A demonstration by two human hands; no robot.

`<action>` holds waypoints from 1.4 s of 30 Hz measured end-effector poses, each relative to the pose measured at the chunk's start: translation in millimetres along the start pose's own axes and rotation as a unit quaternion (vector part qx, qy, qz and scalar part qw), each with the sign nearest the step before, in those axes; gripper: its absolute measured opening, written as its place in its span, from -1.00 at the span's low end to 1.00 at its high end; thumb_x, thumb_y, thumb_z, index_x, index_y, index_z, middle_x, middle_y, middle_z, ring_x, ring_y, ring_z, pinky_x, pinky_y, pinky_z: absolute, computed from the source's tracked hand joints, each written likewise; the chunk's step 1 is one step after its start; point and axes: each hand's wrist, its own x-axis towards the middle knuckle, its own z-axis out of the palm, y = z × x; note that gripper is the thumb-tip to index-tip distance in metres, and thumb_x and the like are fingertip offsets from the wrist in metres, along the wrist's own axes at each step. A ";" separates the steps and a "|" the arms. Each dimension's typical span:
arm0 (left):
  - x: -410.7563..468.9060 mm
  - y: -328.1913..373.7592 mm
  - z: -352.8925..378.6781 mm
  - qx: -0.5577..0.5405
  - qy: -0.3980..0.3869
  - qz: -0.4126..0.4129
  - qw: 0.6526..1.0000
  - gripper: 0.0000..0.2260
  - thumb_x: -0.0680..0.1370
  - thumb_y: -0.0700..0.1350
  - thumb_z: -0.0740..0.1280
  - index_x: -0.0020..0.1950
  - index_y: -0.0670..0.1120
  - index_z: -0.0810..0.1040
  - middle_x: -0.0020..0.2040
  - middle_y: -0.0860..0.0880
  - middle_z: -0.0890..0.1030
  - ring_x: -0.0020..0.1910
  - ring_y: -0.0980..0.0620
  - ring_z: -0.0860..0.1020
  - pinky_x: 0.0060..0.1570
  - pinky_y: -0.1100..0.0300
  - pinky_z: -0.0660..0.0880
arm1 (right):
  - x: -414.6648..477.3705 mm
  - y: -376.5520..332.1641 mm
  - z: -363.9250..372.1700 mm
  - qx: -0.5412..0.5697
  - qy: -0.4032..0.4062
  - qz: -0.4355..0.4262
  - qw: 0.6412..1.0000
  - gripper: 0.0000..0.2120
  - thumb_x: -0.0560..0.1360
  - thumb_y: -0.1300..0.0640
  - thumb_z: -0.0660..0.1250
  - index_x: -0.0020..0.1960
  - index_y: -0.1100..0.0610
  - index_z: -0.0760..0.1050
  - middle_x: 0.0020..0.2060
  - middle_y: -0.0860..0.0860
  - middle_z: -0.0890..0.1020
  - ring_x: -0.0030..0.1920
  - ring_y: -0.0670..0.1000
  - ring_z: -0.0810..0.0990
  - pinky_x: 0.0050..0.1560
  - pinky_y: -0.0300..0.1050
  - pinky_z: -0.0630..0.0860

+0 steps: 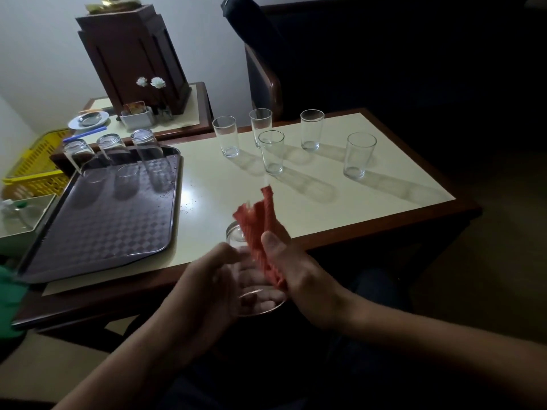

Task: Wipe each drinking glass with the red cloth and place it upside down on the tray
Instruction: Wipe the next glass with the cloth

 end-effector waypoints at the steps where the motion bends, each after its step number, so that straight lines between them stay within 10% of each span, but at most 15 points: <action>1: -1.4 1.6 -1.8 -0.020 -0.002 0.006 1.000 -0.67 0.50 0.00 0.28 0.12 -0.19 0.61 -0.03 -0.25 0.62 -0.14 -0.16 0.63 0.01 -0.05 0.55 | -5.7 -0.1 3.6 -0.037 -0.018 -0.021 0.999 -0.57 0.74 -0.19 0.01 0.60 -0.25 0.26 0.30 -0.24 0.56 0.31 -0.17 0.59 0.33 0.05 0.55; 6: 1.2 13.8 -24.7 -0.072 0.100 0.059 0.991 -0.49 0.63 0.14 0.27 0.36 -0.26 0.54 0.25 -0.22 0.59 0.18 -0.25 0.56 0.35 -0.12 0.41 | -17.8 21.1 6.0 -0.314 -0.027 -0.115 0.942 -0.36 0.73 -0.08 0.15 0.74 -0.11 -0.04 0.59 -0.11 0.33 0.60 0.00 0.29 0.61 0.08 0.26; 12: -0.6 11.0 -19.8 -0.015 0.119 0.072 0.990 -0.61 0.43 -0.03 0.45 0.18 -0.18 0.56 0.07 -0.26 0.67 -0.01 -0.15 0.65 -0.04 0.04 0.61 | 6.0 23.9 -24.3 -0.334 0.122 -0.239 0.903 -0.65 0.60 -0.08 0.39 0.38 -0.10 0.58 0.16 -0.33 0.64 0.17 -0.26 0.58 0.19 -0.18 0.54; 17: -1.2 3.2 -18.7 0.147 0.066 0.059 0.985 -0.54 0.38 -0.21 0.55 0.22 -0.31 0.58 0.02 -0.22 0.65 -0.09 -0.05 0.62 -0.22 0.23 0.58 | 13.3 10.9 -53.3 -0.375 0.116 -0.365 0.844 -0.75 0.52 0.11 0.57 0.13 0.21 0.73 0.08 0.03 0.76 0.11 0.07 0.70 0.12 0.01 0.62; 20: -7.5 9.9 -21.2 0.203 0.034 0.106 0.973 -0.60 0.37 -0.21 0.59 0.15 -0.28 0.61 -0.05 -0.17 0.67 -0.17 -0.06 0.64 -0.19 0.16 0.61 | 12.8 3.6 -56.8 -0.227 0.096 -0.256 0.935 -0.76 0.46 0.10 0.62 0.07 0.17 0.74 -0.02 0.02 0.78 0.01 0.01 0.76 0.01 -0.01 0.68; 23: -15.3 16.9 -25.7 0.353 0.021 0.263 0.898 -0.52 0.33 -0.22 0.68 0.21 -0.12 0.65 0.15 -0.09 0.70 0.12 -0.11 0.71 0.19 0.01 0.63 | 18.3 12.4 -52.9 -0.019 0.059 -0.005 0.998 -0.94 0.58 0.21 0.51 -0.03 0.21 0.72 -0.11 0.12 0.75 -0.11 0.04 0.72 -0.12 -0.09 0.64; 26: -19.4 19.2 -25.9 0.571 0.051 0.441 0.691 -0.57 0.39 -0.05 0.60 0.24 -0.02 0.67 0.32 0.12 0.63 0.32 0.13 0.60 0.29 0.19 0.54 | 18.9 31.0 -47.7 0.135 -0.110 0.205 0.963 -0.84 0.65 0.20 0.36 0.15 0.29 0.56 -0.03 0.34 0.51 -0.05 0.23 0.53 -0.10 0.04 0.48; 27: -18.1 18.5 -29.2 0.583 0.054 0.455 0.671 -0.59 0.41 -0.01 0.59 0.24 0.00 0.67 0.33 0.14 0.61 0.34 0.15 0.58 0.29 0.21 0.53 | 19.1 33.5 -46.9 0.166 -0.132 0.243 0.947 -0.81 0.63 0.19 0.37 0.18 0.29 0.54 -0.05 0.32 0.49 -0.10 0.20 0.53 -0.12 0.05 0.42; 32: -14.0 10.9 -35.7 0.377 0.031 0.302 0.875 -0.58 0.44 -0.07 0.63 0.25 -0.02 0.63 0.12 -0.09 0.71 0.08 -0.06 0.72 0.11 0.09 0.64 | 12.3 11.6 -42.9 0.027 0.027 0.020 0.999 -0.94 0.52 0.27 0.54 -0.04 0.26 0.69 -0.20 0.03 0.77 -0.18 -0.04 0.74 -0.12 -0.19 0.65; 35: -9.1 14.2 -24.2 0.237 0.008 0.075 0.969 -0.62 0.54 0.08 0.44 0.11 -0.23 0.63 -0.16 -0.26 0.68 -0.36 -0.09 0.64 -0.35 0.17 0.58 | 9.4 5.5 -50.6 -0.204 0.078 -0.182 0.959 -0.78 0.45 0.18 0.64 0.08 0.14 0.74 -0.04 -0.02 0.80 -0.02 -0.03 0.78 0.03 0.00 0.71; 38: -7.9 14.9 -16.5 0.125 -0.059 -0.115 0.984 -0.49 0.58 0.26 0.27 0.00 -0.22 0.59 -0.32 -0.28 0.61 -0.62 -0.02 0.50 -0.66 0.31 0.33 | 7.7 6.5 -56.7 -0.261 0.050 -0.241 0.933 -0.70 0.44 0.15 0.64 0.15 0.15 0.73 0.02 -0.02 0.79 0.02 -0.03 0.78 0.03 0.05 0.71; 42: -9.1 9.4 -23.7 0.345 0.010 0.142 0.928 -0.55 0.43 0.27 0.53 0.10 -0.04 0.64 -0.15 -0.12 0.70 -0.30 0.01 0.66 -0.31 0.17 0.55 | 14.7 10.8 -55.0 -0.119 0.058 -0.039 0.990 -0.85 0.50 0.18 0.59 0.03 0.22 0.74 -0.10 0.07 0.79 -0.09 -0.01 0.75 -0.05 -0.07 0.65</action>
